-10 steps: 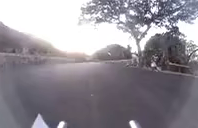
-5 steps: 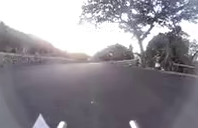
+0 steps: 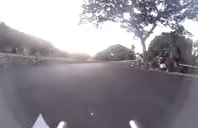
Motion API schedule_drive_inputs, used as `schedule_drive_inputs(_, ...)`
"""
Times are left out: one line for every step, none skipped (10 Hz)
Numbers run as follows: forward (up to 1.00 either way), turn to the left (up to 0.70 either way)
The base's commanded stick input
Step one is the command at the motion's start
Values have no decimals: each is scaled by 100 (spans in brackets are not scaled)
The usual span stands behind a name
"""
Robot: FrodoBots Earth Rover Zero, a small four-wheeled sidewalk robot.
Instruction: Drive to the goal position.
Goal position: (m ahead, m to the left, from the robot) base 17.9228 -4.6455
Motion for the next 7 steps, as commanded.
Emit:
schedule_drive_inputs(70,0)
schedule_drive_inputs(70,0)
schedule_drive_inputs(70,0)
schedule_drive_inputs(70,0)
schedule_drive_inputs(70,0)
schedule_drive_inputs(70,0)
schedule_drive_inputs(70,0)
